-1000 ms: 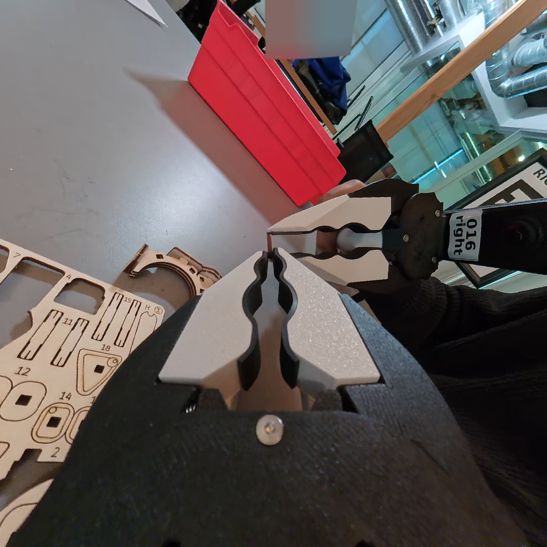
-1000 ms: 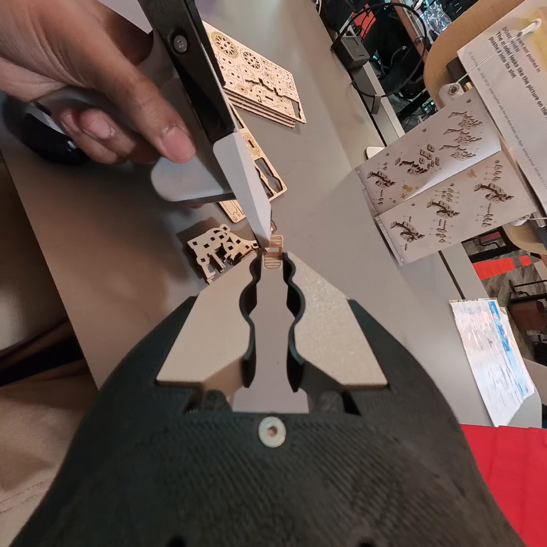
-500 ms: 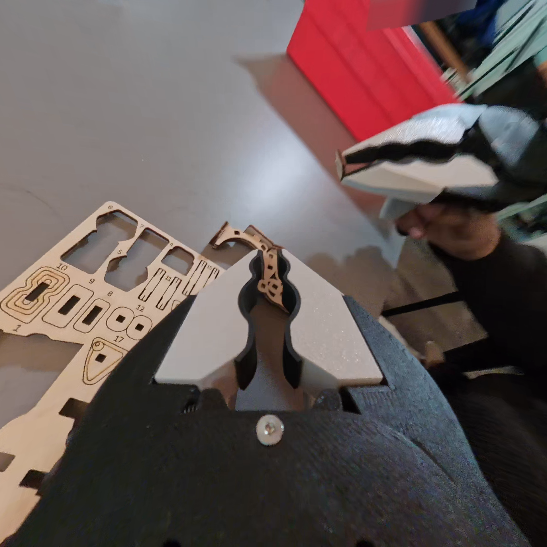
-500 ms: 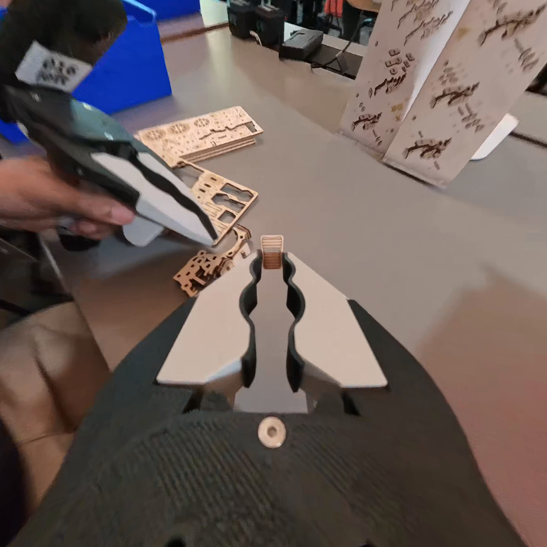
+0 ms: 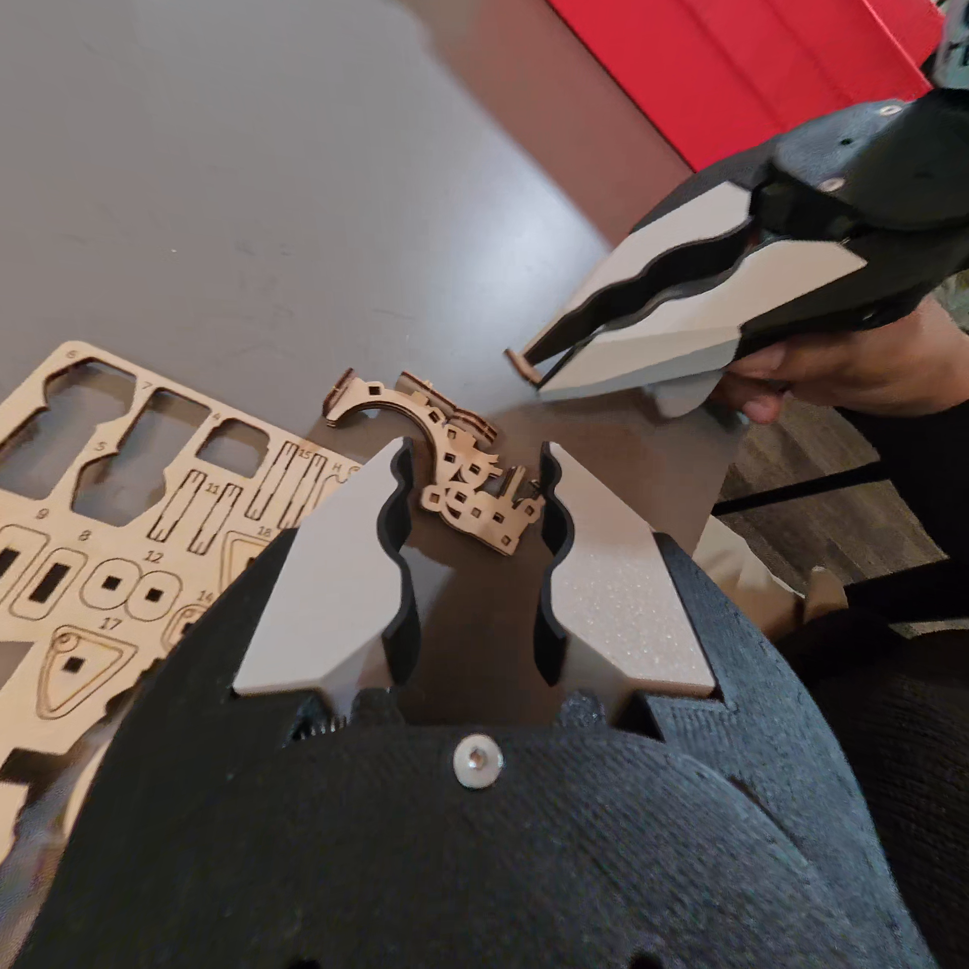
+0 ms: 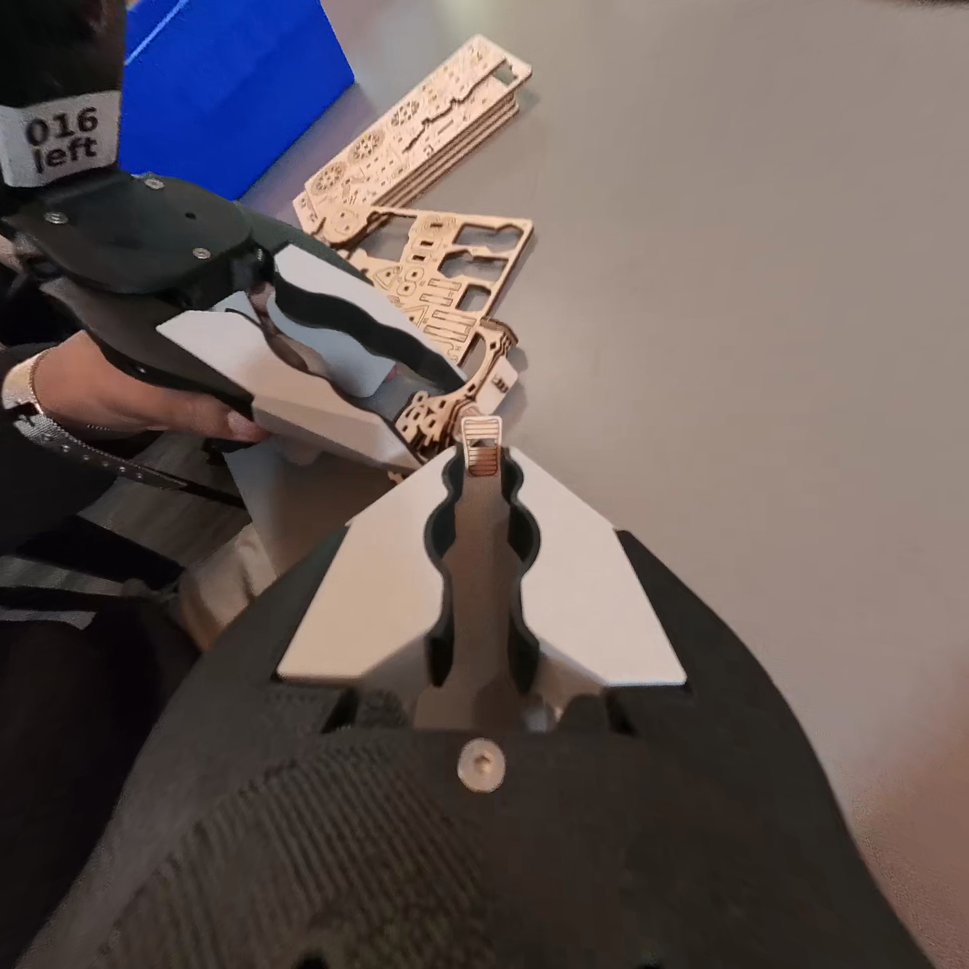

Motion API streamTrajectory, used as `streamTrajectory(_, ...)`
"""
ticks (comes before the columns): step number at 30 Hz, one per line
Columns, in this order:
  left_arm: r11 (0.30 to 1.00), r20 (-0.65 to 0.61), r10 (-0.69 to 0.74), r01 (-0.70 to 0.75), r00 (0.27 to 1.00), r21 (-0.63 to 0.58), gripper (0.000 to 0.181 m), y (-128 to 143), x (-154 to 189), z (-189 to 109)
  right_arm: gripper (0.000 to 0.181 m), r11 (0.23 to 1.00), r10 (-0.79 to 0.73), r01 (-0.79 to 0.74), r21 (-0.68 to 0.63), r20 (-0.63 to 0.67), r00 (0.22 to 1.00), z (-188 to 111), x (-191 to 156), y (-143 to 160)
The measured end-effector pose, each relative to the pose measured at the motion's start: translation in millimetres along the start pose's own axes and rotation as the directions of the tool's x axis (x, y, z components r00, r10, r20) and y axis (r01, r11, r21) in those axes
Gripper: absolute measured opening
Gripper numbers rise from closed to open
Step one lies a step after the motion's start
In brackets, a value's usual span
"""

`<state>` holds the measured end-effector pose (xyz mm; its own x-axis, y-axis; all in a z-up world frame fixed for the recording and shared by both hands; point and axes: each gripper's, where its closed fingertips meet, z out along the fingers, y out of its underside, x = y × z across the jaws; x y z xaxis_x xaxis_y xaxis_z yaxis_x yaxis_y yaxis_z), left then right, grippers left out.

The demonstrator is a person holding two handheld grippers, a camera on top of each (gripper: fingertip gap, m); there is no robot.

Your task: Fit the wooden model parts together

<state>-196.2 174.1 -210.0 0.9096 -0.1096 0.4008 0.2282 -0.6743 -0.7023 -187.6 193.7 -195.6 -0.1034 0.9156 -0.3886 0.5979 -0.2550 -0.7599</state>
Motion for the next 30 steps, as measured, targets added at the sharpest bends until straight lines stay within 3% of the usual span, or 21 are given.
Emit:
streamTrajectory(1, 1.000, -0.020, -0.005, 0.005, 1.000, -0.003, 0.047, 1, 4, 1, 0.013, 1.000, 0.018, -0.018, -0.018, 0.004, 1.000, 4, -2, 4)
streamTrajectory(7, 0.987, -0.187, -0.150, 0.158, 0.971, 0.029, 0.045, -4, 19, 1, 0.013, 0.995, 0.048, -0.045, -0.085, 0.039, 0.998, 12, -10, 16)
streamTrajectory(12, 0.921, -0.387, -0.343, 0.388, 0.856, 0.043, 0.047, -17, 25, -7, 0.013, 0.992, 0.101, -0.090, -0.086, 0.124, 0.987, 8, -17, 17)
streamTrajectory(22, 0.852, -0.617, -0.376, 0.519, 0.691, 0.063, 0.016, -38, 30, -31, 0.013, 0.985, 0.162, -0.171, 0.011, 0.280, 0.946, -4, -29, -3)
streamTrajectory(30, 0.913, -0.593, -0.229, 0.382, 0.772, 0.143, 0.018, -39, 38, -32, 0.013, 0.987, 0.150, -0.162, 0.020, 0.283, 0.948, -6, -29, -4)
